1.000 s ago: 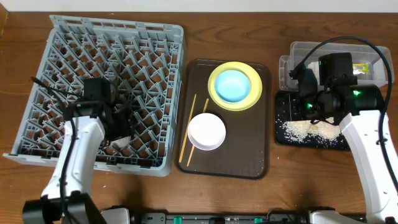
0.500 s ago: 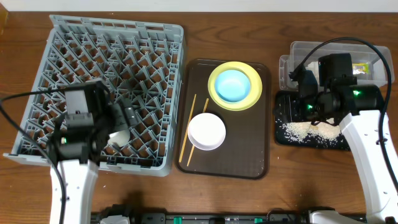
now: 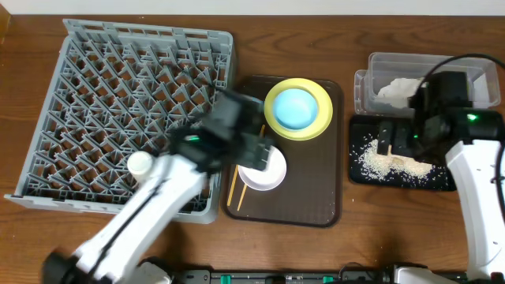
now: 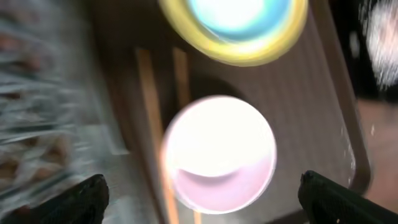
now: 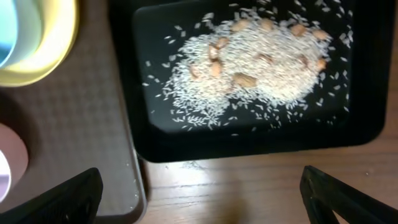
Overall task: Sort waste into correct bins and load items into the dishwasher
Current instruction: 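Grasp the white cup on the tray with the left gripper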
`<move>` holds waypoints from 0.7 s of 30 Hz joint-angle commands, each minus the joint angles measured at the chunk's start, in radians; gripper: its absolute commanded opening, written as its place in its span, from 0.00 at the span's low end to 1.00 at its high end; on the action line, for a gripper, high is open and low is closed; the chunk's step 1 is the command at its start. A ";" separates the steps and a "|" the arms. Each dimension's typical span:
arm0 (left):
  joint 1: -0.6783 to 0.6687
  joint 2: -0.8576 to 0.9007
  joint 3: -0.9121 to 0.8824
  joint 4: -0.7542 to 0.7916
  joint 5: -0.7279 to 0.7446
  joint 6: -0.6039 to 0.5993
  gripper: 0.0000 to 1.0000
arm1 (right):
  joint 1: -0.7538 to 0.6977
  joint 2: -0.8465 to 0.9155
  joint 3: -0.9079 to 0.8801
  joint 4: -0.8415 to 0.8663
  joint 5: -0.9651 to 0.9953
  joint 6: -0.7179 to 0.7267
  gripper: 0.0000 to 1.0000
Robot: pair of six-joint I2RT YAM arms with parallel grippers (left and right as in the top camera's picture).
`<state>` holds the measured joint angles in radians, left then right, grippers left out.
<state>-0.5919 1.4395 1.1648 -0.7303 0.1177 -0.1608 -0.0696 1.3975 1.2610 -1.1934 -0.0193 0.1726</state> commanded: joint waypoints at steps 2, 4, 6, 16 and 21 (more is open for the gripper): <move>-0.147 0.155 0.009 0.060 0.006 -0.012 0.98 | -0.068 -0.010 0.007 -0.014 -0.039 0.005 0.99; -0.200 0.230 0.009 0.098 0.006 -0.012 0.98 | -0.084 -0.010 0.007 -0.019 -0.039 0.005 0.99; -0.230 0.294 0.009 0.123 0.005 -0.012 0.99 | -0.084 -0.010 0.007 -0.019 -0.039 0.006 0.99; -0.239 0.427 0.009 0.154 0.005 -0.012 0.40 | -0.084 -0.010 0.007 -0.021 -0.039 0.006 0.99; -0.239 0.420 0.009 0.151 0.006 -0.013 0.06 | -0.084 -0.010 0.007 -0.023 -0.039 0.006 0.99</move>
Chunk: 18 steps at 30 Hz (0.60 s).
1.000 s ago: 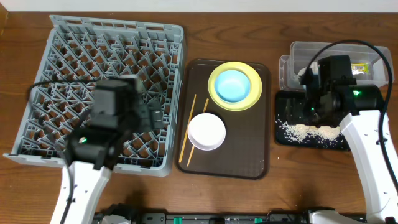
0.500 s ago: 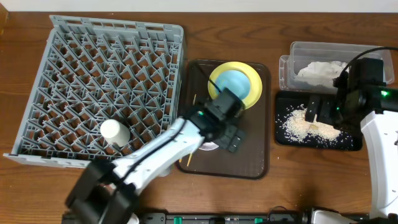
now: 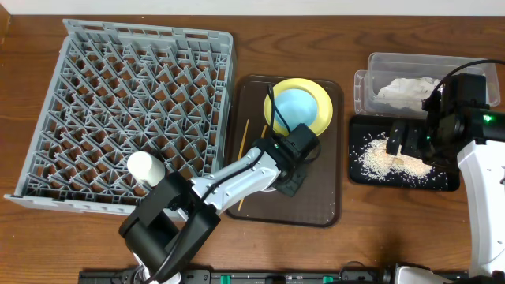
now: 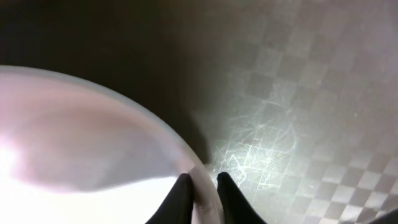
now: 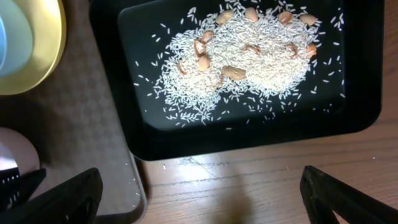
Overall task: Sort waste into correct bins and load items into the dishwasher
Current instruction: 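Grasp the white cup on the tray with the left gripper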
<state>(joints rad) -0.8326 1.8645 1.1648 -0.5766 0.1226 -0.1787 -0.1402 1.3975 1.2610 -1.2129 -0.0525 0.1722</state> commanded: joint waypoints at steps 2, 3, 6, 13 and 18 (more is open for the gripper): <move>0.002 -0.029 0.009 -0.005 0.001 0.005 0.06 | -0.013 -0.010 0.007 -0.004 -0.006 0.006 0.99; 0.002 -0.045 0.009 -0.005 0.000 0.005 0.06 | -0.013 -0.010 0.007 -0.005 -0.006 0.006 0.99; 0.002 -0.129 0.009 -0.005 0.001 0.005 0.06 | -0.013 -0.010 0.007 -0.007 -0.006 0.006 0.99; 0.082 -0.418 0.009 -0.008 -0.002 0.006 0.06 | -0.013 -0.010 0.007 -0.008 -0.005 0.006 0.99; 0.277 -0.561 0.009 -0.028 0.076 0.010 0.06 | -0.013 -0.010 0.007 -0.008 -0.005 0.006 0.99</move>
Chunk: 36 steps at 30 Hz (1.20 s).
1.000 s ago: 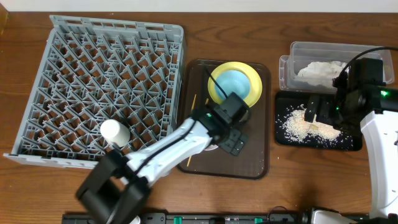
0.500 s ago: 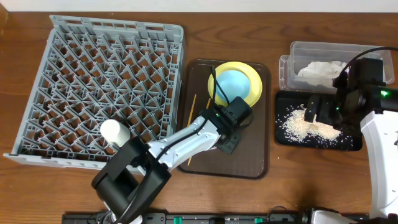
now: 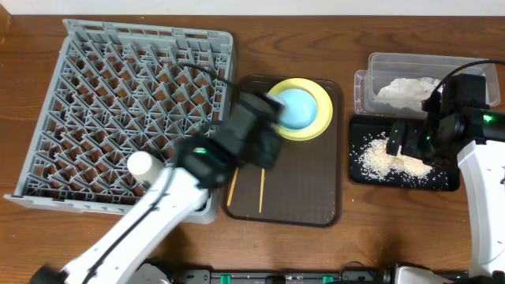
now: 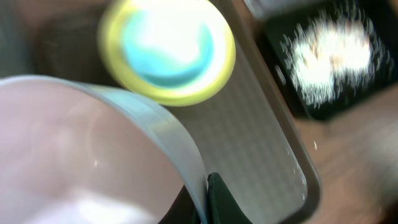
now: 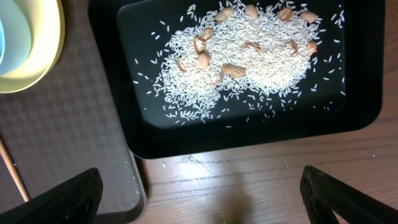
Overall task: Sort waste into correct bins and load items into the dishwasher
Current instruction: 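Grasp the white cup on the tray with the left gripper, then place the white cup into the dish rack with the left gripper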
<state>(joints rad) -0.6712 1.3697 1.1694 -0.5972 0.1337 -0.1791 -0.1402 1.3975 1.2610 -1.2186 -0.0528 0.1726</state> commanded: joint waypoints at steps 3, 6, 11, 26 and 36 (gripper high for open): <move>0.327 -0.092 0.005 -0.008 0.297 0.045 0.06 | -0.013 -0.010 0.007 -0.005 -0.005 0.006 0.99; 0.559 -0.058 0.005 -0.006 0.587 0.053 0.06 | -0.013 -0.010 0.007 -0.005 -0.005 0.006 0.99; 0.882 0.099 0.005 0.051 1.103 0.119 0.06 | -0.013 -0.010 0.007 -0.005 -0.005 0.006 0.99; 1.128 0.509 0.005 0.234 1.417 0.089 0.09 | -0.012 -0.010 0.007 -0.010 -0.008 0.006 0.99; 1.287 0.513 0.005 0.233 1.313 0.089 0.64 | -0.012 -0.010 0.007 -0.016 -0.008 0.006 0.99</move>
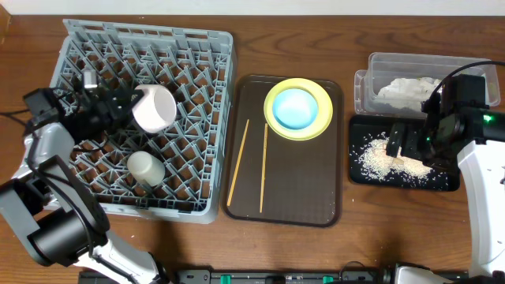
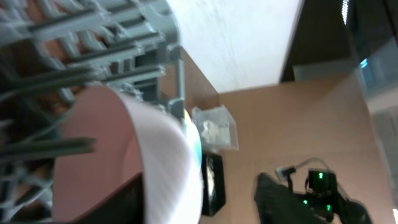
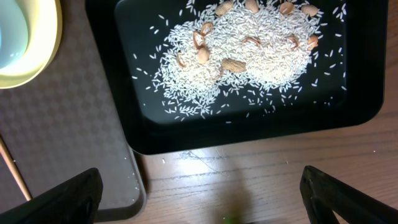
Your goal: Sort waste into correct bins and load items into the dishwasher
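Observation:
A white-and-pink bowl point(image 1: 154, 108) lies on its side in the grey dish rack point(image 1: 197, 71). My left gripper point(image 1: 118, 106) reaches in from the far left, open, the bowl's wall point(image 2: 168, 162) against one finger and a gap to the other. A white cup point(image 1: 144, 167) stands in the rack. On the brown tray point(image 1: 308, 189) are a yellow plate point(image 1: 316, 122) holding a blue bowl point(image 1: 296, 106), and two chopsticks point(image 1: 263, 167). My right gripper point(image 3: 199, 199) hangs open and empty by the black tray of rice and nuts point(image 3: 236, 68).
A clear tub point(image 1: 410, 79) with white waste stands at the back right, behind the black tray point(image 1: 442, 177). The brown tray's corner point(image 3: 118, 186) lies just left of my right gripper, above bare wood table point(image 3: 249, 180).
The left arm has gone from over the brown tray to the far left of the rack. The bowl it held now lies in the rack and its fingers have parted. The right arm stayed put.
My left gripper was open above the white bowl on the brown tray. Then it was shut on the bowl's rim, then held it up off the tray, baring both chopsticks. Now the bowl is in the rack. My right gripper stayed open by the rice tray.

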`<move>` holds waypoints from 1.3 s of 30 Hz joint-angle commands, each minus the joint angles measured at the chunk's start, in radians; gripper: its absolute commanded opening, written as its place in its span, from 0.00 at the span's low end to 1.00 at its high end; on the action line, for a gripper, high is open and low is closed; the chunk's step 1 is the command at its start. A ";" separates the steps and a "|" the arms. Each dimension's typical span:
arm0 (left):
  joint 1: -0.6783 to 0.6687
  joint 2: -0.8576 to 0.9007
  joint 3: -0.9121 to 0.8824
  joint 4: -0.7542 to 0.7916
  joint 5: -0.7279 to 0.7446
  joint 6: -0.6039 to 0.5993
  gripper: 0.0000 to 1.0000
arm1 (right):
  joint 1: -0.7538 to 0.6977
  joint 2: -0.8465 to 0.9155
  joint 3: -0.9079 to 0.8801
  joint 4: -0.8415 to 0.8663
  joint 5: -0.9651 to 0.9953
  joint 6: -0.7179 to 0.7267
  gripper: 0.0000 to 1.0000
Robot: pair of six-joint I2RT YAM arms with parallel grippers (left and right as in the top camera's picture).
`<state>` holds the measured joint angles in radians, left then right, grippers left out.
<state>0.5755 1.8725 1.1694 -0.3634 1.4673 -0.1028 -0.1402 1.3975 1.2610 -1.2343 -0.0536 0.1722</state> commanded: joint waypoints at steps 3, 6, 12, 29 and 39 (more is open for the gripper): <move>0.088 0.008 0.005 -0.001 -0.025 -0.010 0.80 | -0.012 -0.010 0.007 -0.004 -0.007 0.006 0.99; 0.137 -0.006 0.005 -0.002 -0.047 -0.064 0.86 | -0.012 -0.010 0.007 -0.004 -0.007 0.005 0.99; 0.143 -0.199 0.005 -0.086 -0.304 -0.074 0.91 | -0.012 -0.010 0.007 -0.004 -0.007 0.006 0.99; -0.785 -0.621 -0.020 -0.516 -1.226 -0.148 0.95 | -0.012 -0.010 0.007 -0.005 -0.007 0.006 0.99; -1.176 -0.267 -0.036 -0.328 -1.338 -0.354 0.95 | -0.012 -0.010 0.007 -0.008 -0.008 0.006 0.99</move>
<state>-0.5476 1.5112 1.1427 -0.7334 0.1688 -0.3729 -0.1402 1.3975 1.2610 -1.2411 -0.0563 0.1722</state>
